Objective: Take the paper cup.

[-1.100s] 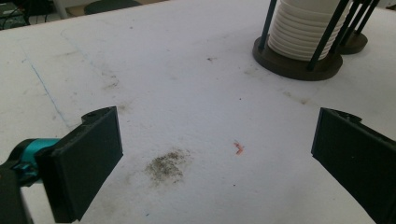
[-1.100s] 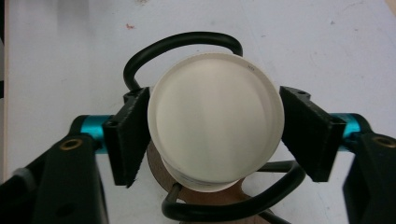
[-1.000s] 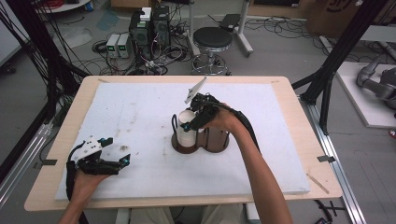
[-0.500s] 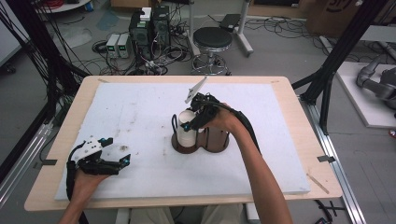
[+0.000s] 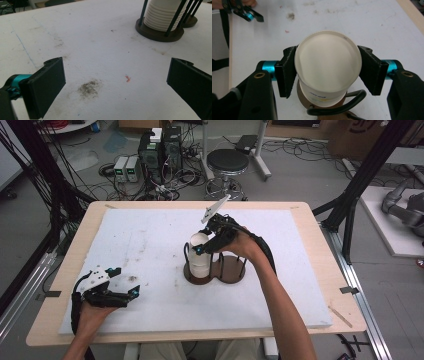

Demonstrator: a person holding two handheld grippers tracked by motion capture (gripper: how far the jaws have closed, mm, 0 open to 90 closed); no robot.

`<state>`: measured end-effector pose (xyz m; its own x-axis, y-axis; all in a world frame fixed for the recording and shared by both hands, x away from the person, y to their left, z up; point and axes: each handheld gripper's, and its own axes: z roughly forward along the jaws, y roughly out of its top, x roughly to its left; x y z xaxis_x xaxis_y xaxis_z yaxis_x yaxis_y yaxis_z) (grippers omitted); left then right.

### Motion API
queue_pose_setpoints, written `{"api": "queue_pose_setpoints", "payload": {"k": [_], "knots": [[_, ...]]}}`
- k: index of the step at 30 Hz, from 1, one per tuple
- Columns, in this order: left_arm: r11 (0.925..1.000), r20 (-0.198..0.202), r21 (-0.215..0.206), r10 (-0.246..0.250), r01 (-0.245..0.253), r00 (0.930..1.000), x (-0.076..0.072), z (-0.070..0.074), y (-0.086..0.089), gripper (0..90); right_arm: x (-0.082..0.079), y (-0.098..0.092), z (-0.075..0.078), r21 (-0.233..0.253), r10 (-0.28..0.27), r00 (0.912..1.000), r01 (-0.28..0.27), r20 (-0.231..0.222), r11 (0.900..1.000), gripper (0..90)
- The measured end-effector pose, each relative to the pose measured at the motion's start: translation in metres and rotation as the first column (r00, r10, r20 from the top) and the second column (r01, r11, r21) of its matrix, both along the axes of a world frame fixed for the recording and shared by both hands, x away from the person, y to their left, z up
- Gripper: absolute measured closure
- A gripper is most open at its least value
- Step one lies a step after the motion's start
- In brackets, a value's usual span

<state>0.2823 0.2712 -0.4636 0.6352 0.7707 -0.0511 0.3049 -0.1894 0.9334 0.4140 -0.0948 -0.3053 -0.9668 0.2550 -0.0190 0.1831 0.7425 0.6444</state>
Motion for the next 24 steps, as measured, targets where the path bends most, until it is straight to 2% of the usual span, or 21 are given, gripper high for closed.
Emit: {"api": "queue_pose_setpoints", "payload": {"k": [4, 5, 6, 7, 9, 13, 19, 24], "knots": [[1.0, 0.0, 0.002, 0.0, 0.0, 1.0, 0.0, 0.0, 0.0, 1.8, -0.002, -0.002, 0.014, 0.021, -0.004, 0.9998, 0.003, 0.018, 1.0, 37.3], [1.0, 0.0, 0.002, 0.0, 0.0, 1.0, 0.0, 0.0, 0.0, 1.8, -0.003, -0.002, 0.023, 0.027, -0.004, 0.9995, 0.003, 0.032, 1.0, 37.4], [1.0, -0.001, 0.002, 0.0, 0.0, 1.0, 0.0, 0.0, 0.0, 1.8, -0.003, -0.002, 0.023, 0.027, -0.004, 0.9995, 0.003, 0.032, 1.0, 37.4], [1.0, -0.001, 0.001, 0.0, 0.0, 1.0, 0.0, 0.0, 0.0, 1.8, -0.005, -0.002, 0.033, 0.042, -0.006, 0.9992, 0.004, 0.041, 0.999, 37.5], [1.0, -0.001, -0.001, 0.0, 0.0, 1.0, 0.0, 0.0, 0.0, 1.8, -0.005, -0.003, 0.036, 0.046, -0.007, 0.9989, 0.005, 0.047, 0.999, 37.5], [1.0, -0.001, -0.003, 0.001, -0.001, 1.0, 0.0, 0.0, 0.0, 1.8, -0.009, -0.004, 0.061, 0.063, -0.009, 0.9973, 0.005, 0.072, 0.998, 37.5], [1.0, 0.001, -0.002, -0.001, 0.001, 1.0, 0.0, 0.0, 0.0, 1.8, -0.012, -0.004, 0.078, 0.058, -0.011, 0.9949, 0.005, 0.1, 0.998, 37.4], [1.0, -0.002, -0.003, -0.001, 0.001, 1.0, 0.0, 0.0, 0.0, 1.8, -0.014, -0.005, 0.083, 0.067, -0.002, 0.9934, -0.006, 0.115, 0.998, 37.4]]}}
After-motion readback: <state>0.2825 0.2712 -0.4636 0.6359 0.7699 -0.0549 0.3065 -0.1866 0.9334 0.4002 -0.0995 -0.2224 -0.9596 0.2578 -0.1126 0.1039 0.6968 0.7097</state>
